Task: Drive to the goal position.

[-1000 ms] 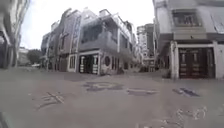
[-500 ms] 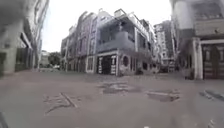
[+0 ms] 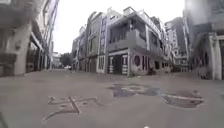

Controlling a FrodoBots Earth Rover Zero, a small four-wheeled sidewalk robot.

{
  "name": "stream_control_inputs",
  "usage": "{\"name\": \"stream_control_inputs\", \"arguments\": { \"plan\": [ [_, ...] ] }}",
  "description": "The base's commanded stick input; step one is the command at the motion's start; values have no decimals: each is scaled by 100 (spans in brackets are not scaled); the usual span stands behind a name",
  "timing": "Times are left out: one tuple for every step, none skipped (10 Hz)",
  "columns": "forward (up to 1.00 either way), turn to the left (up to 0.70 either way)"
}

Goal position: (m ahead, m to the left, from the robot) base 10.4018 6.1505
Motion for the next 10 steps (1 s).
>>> {"name": "stream_control_inputs", "arguments": {
  "plan": [
    [85, 34],
    [85, 34],
    [85, 34],
    [85, 34],
    [85, 34],
    [85, 34],
    [85, 34],
    [85, 34],
    [85, 34],
    [85, 34]
  ]
}}
